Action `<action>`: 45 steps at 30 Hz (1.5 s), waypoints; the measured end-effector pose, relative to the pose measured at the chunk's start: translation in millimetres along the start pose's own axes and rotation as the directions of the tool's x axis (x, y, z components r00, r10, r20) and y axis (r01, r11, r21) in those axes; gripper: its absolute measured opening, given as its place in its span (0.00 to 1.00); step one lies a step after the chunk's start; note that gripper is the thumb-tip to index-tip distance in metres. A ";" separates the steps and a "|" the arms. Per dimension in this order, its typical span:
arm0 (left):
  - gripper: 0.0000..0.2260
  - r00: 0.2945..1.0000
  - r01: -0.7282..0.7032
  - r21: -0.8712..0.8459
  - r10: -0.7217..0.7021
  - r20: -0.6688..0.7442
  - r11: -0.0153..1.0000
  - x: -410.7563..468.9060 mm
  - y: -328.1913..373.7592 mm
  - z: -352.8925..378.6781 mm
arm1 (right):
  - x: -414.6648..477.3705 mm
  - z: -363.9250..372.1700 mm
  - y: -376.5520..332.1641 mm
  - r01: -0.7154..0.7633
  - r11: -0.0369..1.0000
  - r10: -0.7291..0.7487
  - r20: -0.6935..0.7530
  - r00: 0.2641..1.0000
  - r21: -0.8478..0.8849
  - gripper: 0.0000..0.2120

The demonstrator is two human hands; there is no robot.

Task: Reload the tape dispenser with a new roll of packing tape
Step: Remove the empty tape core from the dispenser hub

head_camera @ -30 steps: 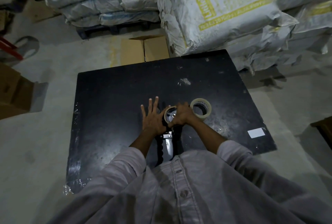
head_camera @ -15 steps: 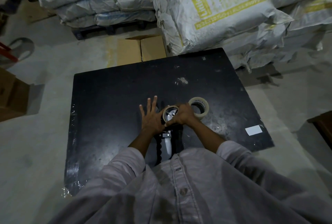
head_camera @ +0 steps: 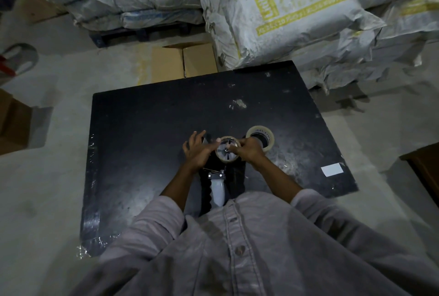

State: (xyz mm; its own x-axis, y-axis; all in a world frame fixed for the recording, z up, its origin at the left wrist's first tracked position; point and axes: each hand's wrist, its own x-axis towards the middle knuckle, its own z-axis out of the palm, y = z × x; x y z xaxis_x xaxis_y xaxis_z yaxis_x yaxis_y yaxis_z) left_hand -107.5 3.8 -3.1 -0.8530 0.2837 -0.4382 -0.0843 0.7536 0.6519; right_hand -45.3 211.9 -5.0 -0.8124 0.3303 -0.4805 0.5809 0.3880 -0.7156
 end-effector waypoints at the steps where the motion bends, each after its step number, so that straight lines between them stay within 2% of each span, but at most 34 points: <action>1: 0.34 0.999 -0.032 0.093 0.033 -0.006 0.995 2.1 0.0 3.8 | -0.3 -0.4 0.4 0.002 1.000 -0.002 -0.014 1.000 -0.008 0.15; 3: 0.31 0.993 -0.110 0.270 0.119 -0.018 0.957 8.1 -4.4 12.2 | -2.5 -1.2 0.1 0.006 1.000 -0.006 -0.030 1.000 -0.015 0.17; 7: 0.22 0.988 -0.105 0.275 0.131 -0.079 0.956 10.1 -13.4 17.7 | -4.6 -3.0 -0.1 0.029 0.999 -0.031 -0.053 0.998 -0.030 0.20; 11: 0.26 0.986 -0.115 0.299 0.146 -0.085 0.947 9.7 -12.2 16.6 | -4.2 -7.1 -3.5 0.001 1.000 -0.002 -0.052 0.999 -0.023 0.22; 16: 0.31 0.987 -0.114 0.283 0.141 -0.079 0.952 9.4 -15.5 16.2 | -5.2 -8.0 -8.5 -0.070 0.996 0.074 -0.060 0.995 0.059 0.17; 21: 0.29 0.994 -0.079 0.256 0.097 -0.058 0.963 10.3 -14.3 14.8 | -8.0 -6.8 -10.3 -0.096 0.988 0.104 -0.064 0.992 0.123 0.17; 25: 0.27 0.995 -0.074 0.235 0.087 -0.045 0.969 9.6 -13.6 12.7 | -9.8 -9.3 -12.3 -0.088 0.993 0.093 -0.069 0.993 0.075 0.16; 27: 0.26 0.994 -0.081 0.186 0.092 -0.052 0.979 10.6 -11.6 12.3 | -9.2 -8.9 -13.5 -0.068 0.998 0.068 -0.095 0.993 0.012 0.15; 31: 0.12 0.992 -0.070 -0.120 0.057 -0.108 0.990 5.5 -6.1 10.3 | -11.7 -5.5 -22.6 0.001 0.993 -0.018 -0.137 0.990 -0.121 0.14; 33: 0.11 0.991 -0.076 -0.133 0.061 -0.119 0.988 0.5 -4.0 9.1 | -14.9 -5.0 -26.7 0.039 0.987 -0.061 -0.131 0.989 -0.159 0.14; 35: 0.12 0.991 -0.076 -0.151 0.058 -0.120 0.986 0.0 -4.3 8.8 | -15.9 -5.6 -23.4 0.046 0.993 -0.059 -0.118 0.991 -0.108 0.17; 40: 0.19 0.989 -0.101 -0.300 0.063 -0.132 0.948 3.3 -10.6 5.6 | -21.6 -26.9 -15.2 -0.004 0.976 0.004 0.001 1.000 0.217 0.28; 43: 0.26 0.985 -0.127 -0.348 0.076 -0.155 0.929 5.2 -13.3 6.3 | -31.2 -46.1 -13.0 -0.046 0.932 0.005 0.114 0.993 0.359 0.27; 45: 0.26 0.981 -0.162 -0.337 0.114 -0.157 0.927 1.5 -14.3 8.9 | -37.7 -56.6 -8.7 -0.070 0.912 0.011 0.149 0.989 0.404 0.26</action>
State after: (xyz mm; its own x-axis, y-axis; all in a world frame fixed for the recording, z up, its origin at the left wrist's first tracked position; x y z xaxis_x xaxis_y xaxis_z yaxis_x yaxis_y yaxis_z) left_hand -103.0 -1.2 -18.6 -0.9274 0.2709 -0.2581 -0.1138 0.4528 0.8843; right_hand -16.8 244.8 48.1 -0.8046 0.2027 -0.5581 0.5670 -0.0167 -0.8236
